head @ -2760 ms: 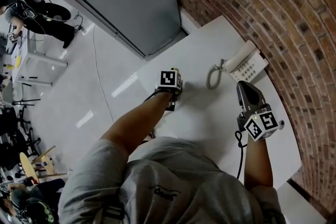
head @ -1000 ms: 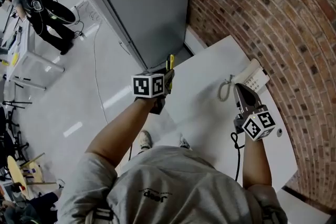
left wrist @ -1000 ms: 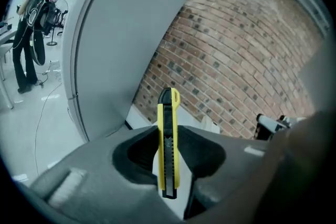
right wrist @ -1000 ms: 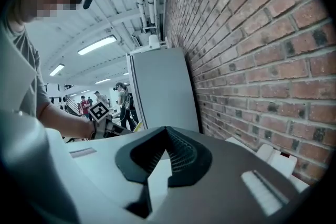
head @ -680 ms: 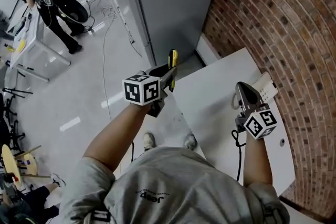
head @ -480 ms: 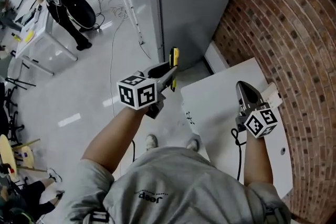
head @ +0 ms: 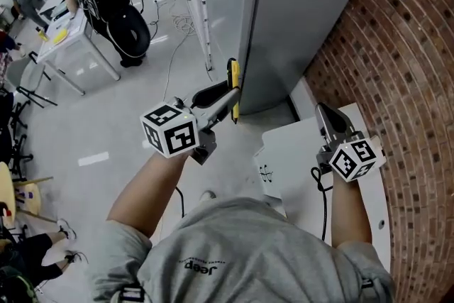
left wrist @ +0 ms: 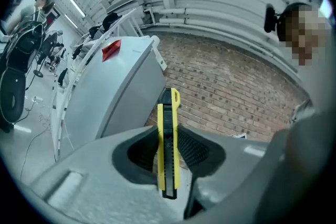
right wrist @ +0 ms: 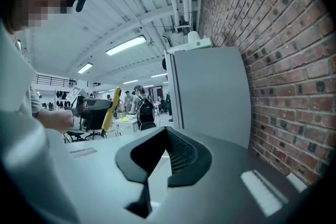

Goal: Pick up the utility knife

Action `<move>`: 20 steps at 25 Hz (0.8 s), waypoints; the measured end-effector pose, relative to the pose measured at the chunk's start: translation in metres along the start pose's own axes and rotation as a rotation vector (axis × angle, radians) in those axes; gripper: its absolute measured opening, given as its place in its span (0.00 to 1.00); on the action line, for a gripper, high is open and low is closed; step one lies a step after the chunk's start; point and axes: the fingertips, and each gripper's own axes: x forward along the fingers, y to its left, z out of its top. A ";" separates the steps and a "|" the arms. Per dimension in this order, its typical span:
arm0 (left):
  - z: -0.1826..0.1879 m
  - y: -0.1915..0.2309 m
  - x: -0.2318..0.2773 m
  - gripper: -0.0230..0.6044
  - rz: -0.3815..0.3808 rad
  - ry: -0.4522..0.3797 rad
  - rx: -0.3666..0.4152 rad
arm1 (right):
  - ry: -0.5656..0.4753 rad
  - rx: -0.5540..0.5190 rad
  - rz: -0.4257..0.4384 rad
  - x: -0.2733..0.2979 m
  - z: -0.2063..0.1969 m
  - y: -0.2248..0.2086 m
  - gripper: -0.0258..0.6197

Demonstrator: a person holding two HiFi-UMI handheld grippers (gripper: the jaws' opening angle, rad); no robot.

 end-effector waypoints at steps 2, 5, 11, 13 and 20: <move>0.013 -0.002 -0.009 0.22 -0.014 -0.024 0.010 | -0.004 -0.001 0.008 0.007 0.010 0.007 0.05; 0.029 -0.008 -0.018 0.22 -0.033 -0.053 0.028 | -0.015 -0.008 0.017 0.011 0.025 0.013 0.05; 0.045 -0.025 -0.020 0.22 -0.077 -0.085 0.045 | -0.030 -0.021 0.027 0.011 0.050 0.019 0.05; 0.046 -0.028 -0.017 0.22 -0.087 -0.089 0.042 | -0.033 -0.025 0.030 0.011 0.053 0.020 0.05; 0.036 -0.039 -0.007 0.22 -0.116 -0.078 0.036 | -0.024 -0.026 0.022 0.000 0.048 0.017 0.05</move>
